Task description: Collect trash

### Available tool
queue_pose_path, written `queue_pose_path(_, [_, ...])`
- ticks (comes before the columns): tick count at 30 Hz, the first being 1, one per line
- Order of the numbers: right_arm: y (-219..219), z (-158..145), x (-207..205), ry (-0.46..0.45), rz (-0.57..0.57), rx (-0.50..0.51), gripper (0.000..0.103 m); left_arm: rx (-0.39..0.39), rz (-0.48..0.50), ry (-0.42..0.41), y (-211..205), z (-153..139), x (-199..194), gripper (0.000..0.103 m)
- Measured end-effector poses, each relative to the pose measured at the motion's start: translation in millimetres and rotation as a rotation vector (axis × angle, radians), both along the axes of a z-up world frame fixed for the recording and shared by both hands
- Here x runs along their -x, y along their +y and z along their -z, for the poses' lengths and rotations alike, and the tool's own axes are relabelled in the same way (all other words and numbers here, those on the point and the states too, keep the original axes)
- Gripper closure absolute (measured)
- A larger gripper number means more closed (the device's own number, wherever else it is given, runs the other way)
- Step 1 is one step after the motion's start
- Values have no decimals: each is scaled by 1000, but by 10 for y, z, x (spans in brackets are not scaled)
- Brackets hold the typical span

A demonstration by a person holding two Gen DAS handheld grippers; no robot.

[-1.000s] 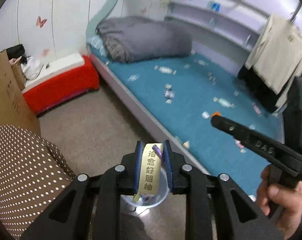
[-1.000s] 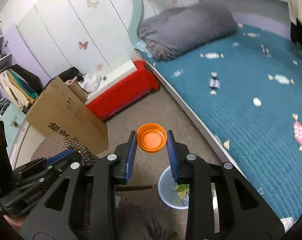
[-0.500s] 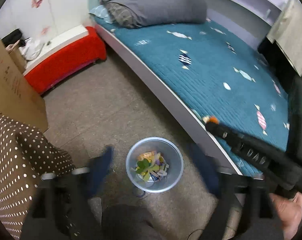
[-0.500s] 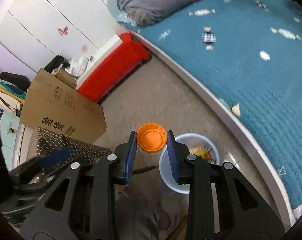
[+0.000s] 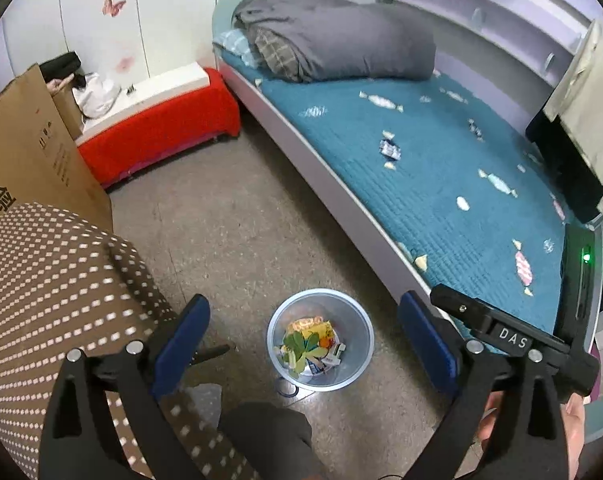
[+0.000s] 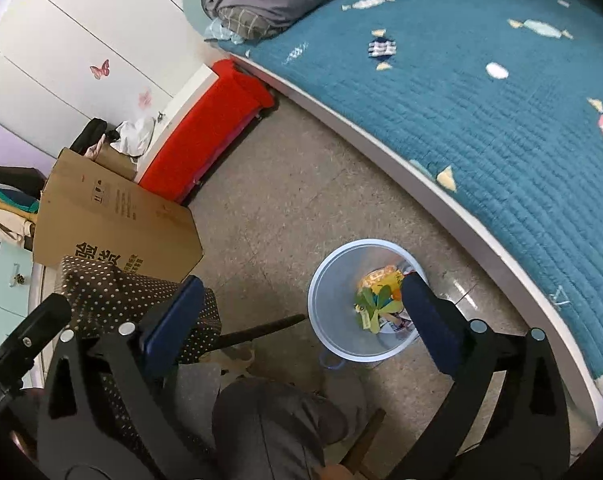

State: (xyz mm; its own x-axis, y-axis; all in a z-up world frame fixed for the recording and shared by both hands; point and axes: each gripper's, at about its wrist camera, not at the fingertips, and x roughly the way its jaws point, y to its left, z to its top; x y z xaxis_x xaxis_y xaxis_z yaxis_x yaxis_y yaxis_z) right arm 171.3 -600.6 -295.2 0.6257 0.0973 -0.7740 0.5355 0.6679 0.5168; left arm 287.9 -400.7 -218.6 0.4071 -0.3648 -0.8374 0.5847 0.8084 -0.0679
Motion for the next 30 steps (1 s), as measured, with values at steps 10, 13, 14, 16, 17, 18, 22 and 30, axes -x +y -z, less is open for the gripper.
queue_pose_path(10, [504,-894,384,-109,-17,130,6,92,-38,-164,639,-793,587,6])
queue_pose_path(13, [704,-1199,489,-147,-29,173,6,104,-66,-229,855,-1019,769,6])
queue_pose_path(14, [769,-1273,511,-152,-31,187,6,102,-76,-252,921,-1087,830,6])
queue_pose_path(16, [984,-1494,584,-180,-56,224,6,113,-96,-306,1100,-1255,985,6])
queue_pose_path(17, [1082,-1587,609,-195,-72,239,6,119,-105,-324,1164,-1312,1035,6])
queue_pose_path(18, [1169,-1667,620,-205,-86,252,6,127,-119,-349,1266,-1392,1112,6])
queue_pose_path(22, [1559,-2051,728,-267,-133,329,6,155,-177,-435,1623,-1677,1371,6])
queue_pose_path(30, [2236,-2646,1001,-374,-197,484,6,168,-299,-587,2222,-2089,1838,5])
